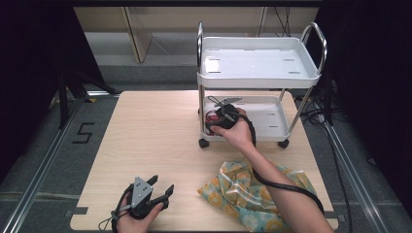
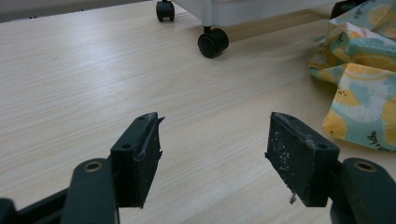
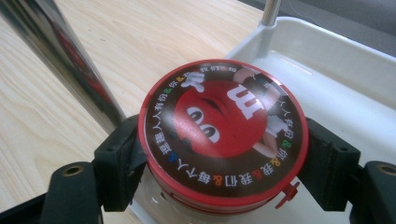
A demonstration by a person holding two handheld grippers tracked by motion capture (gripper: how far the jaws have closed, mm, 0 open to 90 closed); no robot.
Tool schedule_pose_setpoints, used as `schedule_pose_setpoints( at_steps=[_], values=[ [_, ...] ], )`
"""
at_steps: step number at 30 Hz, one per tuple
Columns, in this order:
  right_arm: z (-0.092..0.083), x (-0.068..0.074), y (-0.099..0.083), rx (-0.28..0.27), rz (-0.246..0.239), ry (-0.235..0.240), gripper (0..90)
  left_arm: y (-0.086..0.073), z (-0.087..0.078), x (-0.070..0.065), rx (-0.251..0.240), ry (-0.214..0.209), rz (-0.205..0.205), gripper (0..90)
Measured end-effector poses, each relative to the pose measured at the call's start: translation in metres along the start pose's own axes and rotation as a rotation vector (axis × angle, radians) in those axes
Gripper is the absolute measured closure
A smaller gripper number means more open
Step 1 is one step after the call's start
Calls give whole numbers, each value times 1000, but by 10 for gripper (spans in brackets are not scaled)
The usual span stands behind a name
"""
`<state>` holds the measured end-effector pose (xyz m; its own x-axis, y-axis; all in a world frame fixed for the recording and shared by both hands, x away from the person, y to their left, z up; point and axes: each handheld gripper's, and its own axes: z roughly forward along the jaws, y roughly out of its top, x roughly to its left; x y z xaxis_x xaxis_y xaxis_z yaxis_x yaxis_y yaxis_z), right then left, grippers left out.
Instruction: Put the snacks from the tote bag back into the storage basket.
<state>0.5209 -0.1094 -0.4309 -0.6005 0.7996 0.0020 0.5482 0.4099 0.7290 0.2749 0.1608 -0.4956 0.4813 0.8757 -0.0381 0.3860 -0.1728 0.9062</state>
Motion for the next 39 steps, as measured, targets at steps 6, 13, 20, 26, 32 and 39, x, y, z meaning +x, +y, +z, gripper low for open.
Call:
schedule_pose_setpoints(
  at_steps=[6,13,20,26,32,39],
  values=[
    [2,-1,-1,16,-16,-27,263,0,0,0,-1,-1,-2,342],
    [3,-1,-1,18,-20,-25,263,0,0,0,2,-1,1,342],
    [5,-2,-2,25,-20,-22,263,0,0,0,4,-1,2,342],
    [7,-3,-3,14,-31,5,263,0,1,0,-4,-6,-5,342],
    [7,-1,-3,30,-13,-25,262,0,1,1,3,-9,4,342],
    [8,-2,-5,18,-16,-6,260,0,1,1,4,-9,5,342]
  ],
)
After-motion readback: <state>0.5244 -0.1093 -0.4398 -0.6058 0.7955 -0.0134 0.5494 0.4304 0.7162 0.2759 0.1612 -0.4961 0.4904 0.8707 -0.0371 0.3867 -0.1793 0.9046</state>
